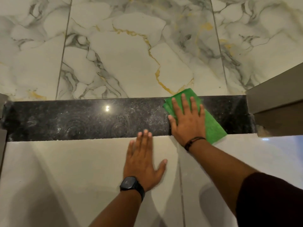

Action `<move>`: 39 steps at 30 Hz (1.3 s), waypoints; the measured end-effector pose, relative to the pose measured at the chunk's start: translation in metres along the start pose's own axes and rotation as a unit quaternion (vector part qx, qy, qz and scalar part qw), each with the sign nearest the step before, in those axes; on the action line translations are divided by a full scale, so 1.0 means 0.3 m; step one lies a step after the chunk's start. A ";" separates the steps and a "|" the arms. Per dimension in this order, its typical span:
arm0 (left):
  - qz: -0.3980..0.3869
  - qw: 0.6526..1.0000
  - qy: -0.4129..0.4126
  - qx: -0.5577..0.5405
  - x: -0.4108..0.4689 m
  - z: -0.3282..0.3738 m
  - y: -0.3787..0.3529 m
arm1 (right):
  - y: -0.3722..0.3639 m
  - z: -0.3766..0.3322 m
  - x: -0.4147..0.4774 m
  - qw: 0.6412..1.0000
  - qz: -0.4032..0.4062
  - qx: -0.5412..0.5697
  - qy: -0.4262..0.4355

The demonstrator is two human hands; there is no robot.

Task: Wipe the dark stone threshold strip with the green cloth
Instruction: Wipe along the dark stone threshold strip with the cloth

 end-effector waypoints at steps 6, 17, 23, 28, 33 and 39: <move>0.011 0.998 0.054 0.013 -0.005 -0.023 0.015 | -0.016 0.087 -0.112 0.991 -0.017 -0.015 0.130; 0.005 0.999 0.042 0.034 -0.016 -0.045 0.010 | 0.015 0.368 -0.095 0.989 0.080 0.041 -0.119; 0.003 0.995 0.090 0.050 -0.066 -0.179 0.031 | 0.008 0.217 -0.036 0.980 0.076 0.052 -0.176; 0.003 0.992 0.112 0.059 -0.077 -0.250 0.054 | -0.010 -0.009 -0.009 0.995 0.033 0.053 -0.082; 0.013 0.992 0.113 0.054 -0.072 -0.248 0.062 | -0.021 -0.102 -0.111 0.993 0.013 0.025 0.115; 0.016 0.993 0.105 0.056 -0.070 -0.255 0.055 | -0.005 0.200 -0.170 0.993 0.012 -0.026 0.113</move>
Point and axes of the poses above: each hand's wrist, its own x-axis towards the middle knuckle, its own y-axis out of the back of the hand, z = x × y, the point moved 5 cm from there along x, towards the middle knuckle, and after that the axes turned 2 degrees about y, right-handed, at the moved point
